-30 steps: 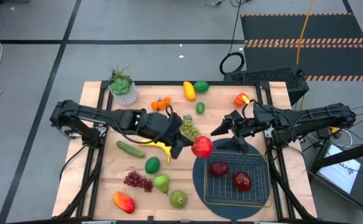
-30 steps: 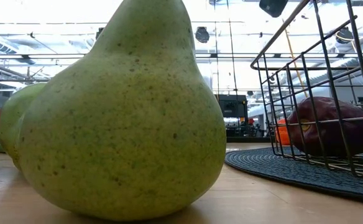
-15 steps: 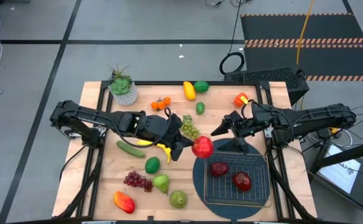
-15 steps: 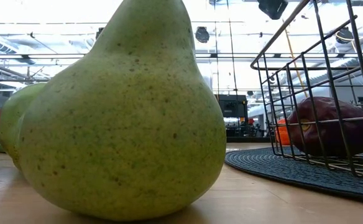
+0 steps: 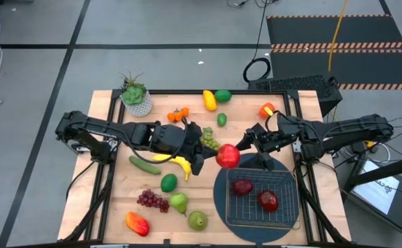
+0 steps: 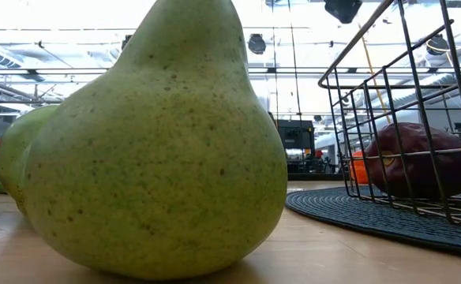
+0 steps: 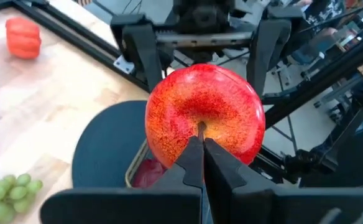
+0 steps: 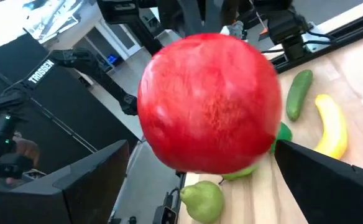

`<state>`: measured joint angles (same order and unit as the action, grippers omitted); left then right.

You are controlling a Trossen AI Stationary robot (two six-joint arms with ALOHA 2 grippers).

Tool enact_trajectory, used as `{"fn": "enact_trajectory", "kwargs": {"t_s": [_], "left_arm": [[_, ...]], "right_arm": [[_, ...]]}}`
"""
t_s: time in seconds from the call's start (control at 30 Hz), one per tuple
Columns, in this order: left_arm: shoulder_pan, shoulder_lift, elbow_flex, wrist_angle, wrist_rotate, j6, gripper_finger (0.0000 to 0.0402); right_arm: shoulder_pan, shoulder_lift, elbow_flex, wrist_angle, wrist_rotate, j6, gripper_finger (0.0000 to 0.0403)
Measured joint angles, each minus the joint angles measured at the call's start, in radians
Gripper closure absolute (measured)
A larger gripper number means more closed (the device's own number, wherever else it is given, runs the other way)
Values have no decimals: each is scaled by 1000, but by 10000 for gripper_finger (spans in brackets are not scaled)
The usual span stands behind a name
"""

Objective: Build produce basket
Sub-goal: Put the apple into the gold wire basket

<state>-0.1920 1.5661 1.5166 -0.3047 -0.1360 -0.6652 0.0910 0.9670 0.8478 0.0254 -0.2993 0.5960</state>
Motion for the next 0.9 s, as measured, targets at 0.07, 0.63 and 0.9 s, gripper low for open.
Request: {"fn": "enact_trajectory", "kwargs": {"t_s": [0.07, 0.63, 0.9], "left_arm": [[2, 0, 0, 22, 0, 2, 401], [0, 0, 0, 26, 4, 6, 400], [-7, 0, 0, 17, 1, 27, 312]], "right_arm": [[0, 15, 0, 37, -14, 16, 5], [0, 61, 0, 81, -15, 71, 86], [0, 56, 0, 77, -17, 73, 86]]}}
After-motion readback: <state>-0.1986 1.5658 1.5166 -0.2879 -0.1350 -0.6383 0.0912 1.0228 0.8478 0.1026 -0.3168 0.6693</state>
